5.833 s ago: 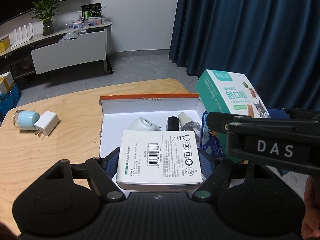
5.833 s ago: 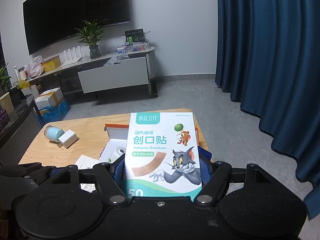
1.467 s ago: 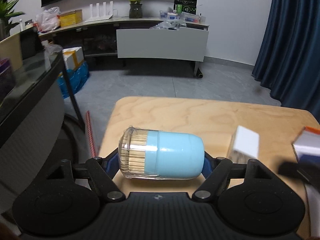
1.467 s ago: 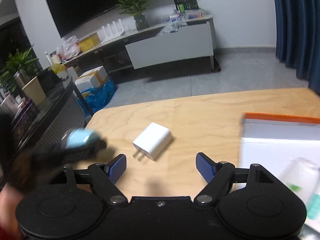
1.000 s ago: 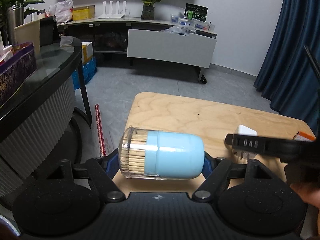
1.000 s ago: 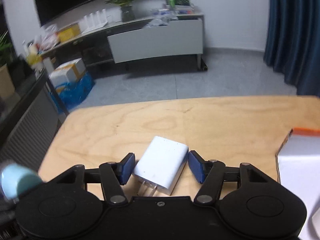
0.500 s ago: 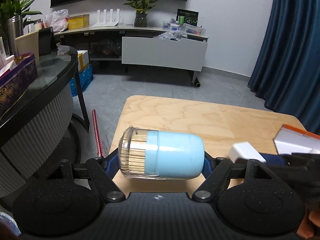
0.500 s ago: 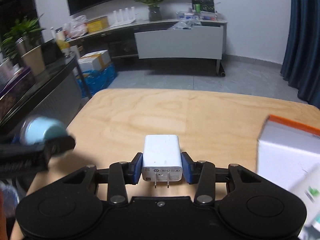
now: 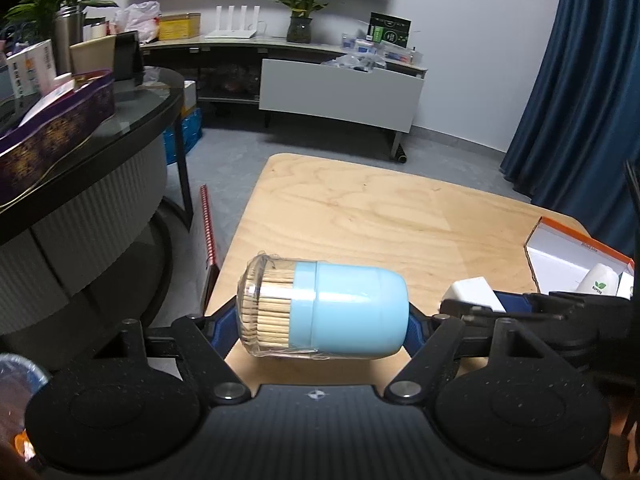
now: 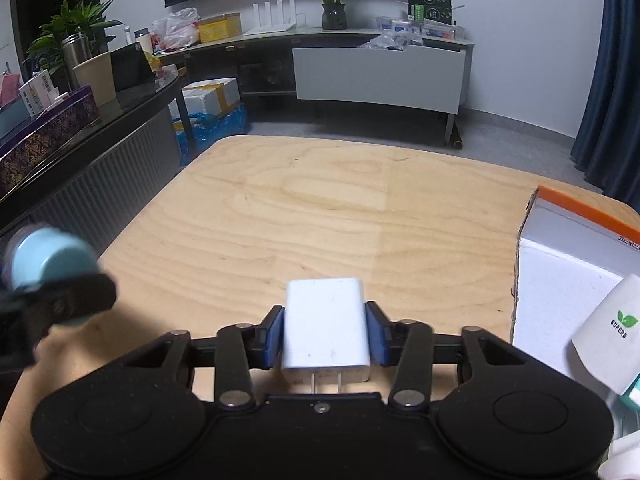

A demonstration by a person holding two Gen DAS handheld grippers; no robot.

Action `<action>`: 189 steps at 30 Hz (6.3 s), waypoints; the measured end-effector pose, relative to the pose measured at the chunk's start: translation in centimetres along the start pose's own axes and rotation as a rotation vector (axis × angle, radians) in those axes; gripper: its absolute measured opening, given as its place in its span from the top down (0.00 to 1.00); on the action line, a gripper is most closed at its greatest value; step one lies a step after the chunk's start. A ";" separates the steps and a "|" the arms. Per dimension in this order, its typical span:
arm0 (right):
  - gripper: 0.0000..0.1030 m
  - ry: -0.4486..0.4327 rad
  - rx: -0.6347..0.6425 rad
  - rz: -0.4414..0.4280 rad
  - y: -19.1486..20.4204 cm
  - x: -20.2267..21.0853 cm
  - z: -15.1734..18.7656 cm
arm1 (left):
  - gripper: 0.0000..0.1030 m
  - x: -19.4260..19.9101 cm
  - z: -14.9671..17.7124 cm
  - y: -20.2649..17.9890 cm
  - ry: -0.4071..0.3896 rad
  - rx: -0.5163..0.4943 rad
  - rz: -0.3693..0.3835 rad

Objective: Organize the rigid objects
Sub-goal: 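Carry the toothpick jar and white charger with both tools over the white box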

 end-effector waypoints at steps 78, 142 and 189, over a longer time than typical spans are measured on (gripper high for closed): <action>0.51 -0.299 -0.145 0.068 -12.5 26.0 11.4 | 0.24 11.7 5.7 -13.9 -0.110 -0.190 0.156; 0.51 -0.280 -0.280 0.229 -20.6 25.0 12.2 | 0.24 6.6 5.5 -21.1 0.002 -0.319 0.330; 0.51 -0.287 -0.279 0.256 -23.3 22.8 8.2 | 0.24 2.7 4.5 -23.5 0.074 -0.350 0.360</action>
Point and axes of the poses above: each gripper's, at about its wrist camera, not at the fingertips, and x roughly against the way its jaws point, y to its left, z to its underside, the point moved 1 cm from there along -x, roughly the way its jaws point, and after that the axes turned 13 degrees about z, right-handed, at the moved point
